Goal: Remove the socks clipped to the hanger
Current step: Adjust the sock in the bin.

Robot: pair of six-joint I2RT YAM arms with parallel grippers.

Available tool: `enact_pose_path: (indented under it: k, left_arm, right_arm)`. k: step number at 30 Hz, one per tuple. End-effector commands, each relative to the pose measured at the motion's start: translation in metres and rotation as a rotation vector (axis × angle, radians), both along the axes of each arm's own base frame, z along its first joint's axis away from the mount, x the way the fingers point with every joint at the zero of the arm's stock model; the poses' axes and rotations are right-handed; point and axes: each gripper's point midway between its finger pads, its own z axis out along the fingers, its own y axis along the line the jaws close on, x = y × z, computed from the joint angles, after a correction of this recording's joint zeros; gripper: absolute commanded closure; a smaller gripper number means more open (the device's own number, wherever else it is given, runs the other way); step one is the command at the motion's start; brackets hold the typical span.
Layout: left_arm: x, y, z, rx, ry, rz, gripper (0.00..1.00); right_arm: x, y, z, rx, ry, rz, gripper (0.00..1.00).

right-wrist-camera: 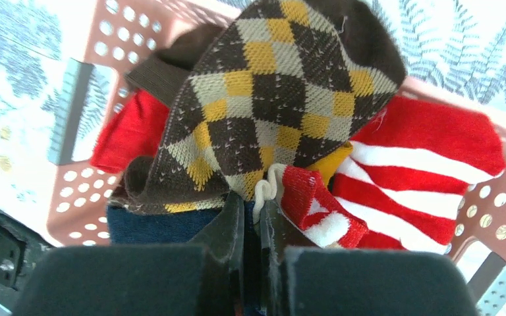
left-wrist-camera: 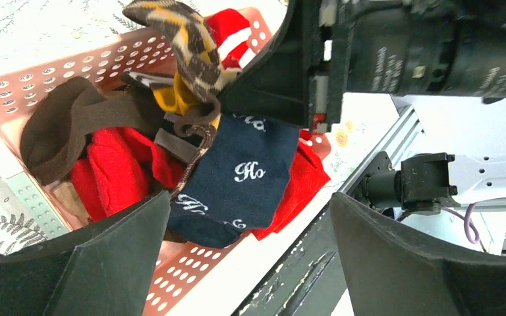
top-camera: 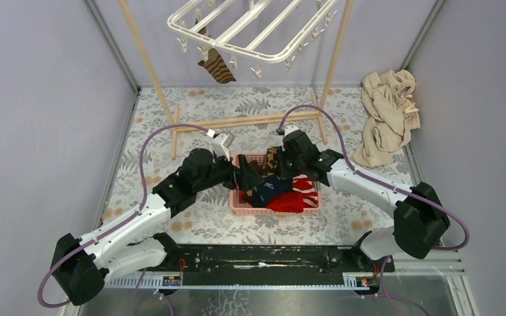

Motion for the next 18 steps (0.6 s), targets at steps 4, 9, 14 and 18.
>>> enact_pose_path:
  k: [4, 9, 14, 18]
  left_arm:
    - [0.005, 0.000, 0.016, -0.004, -0.049, 0.009, 0.01]
    - [0.006, -0.001, 0.013, -0.006, -0.041, 0.013, 0.01]
    - [0.007, -0.002, 0.009, -0.001, -0.035, 0.012, 0.01]
    - [0.006, -0.003, 0.010, -0.009, -0.031, 0.007, 0.01]
  right_arm:
    - [-0.034, -0.010, -0.073, -0.088, 0.187, 0.040, 1.00]
    - [-0.033, -0.004, -0.106, -0.122, 0.247, 0.054, 0.95]
    - [-0.022, 0.004, -0.096, -0.129, 0.226, 0.069, 0.71]
    - [-0.023, -0.001, -0.052, -0.100, 0.167, 0.077, 0.47]
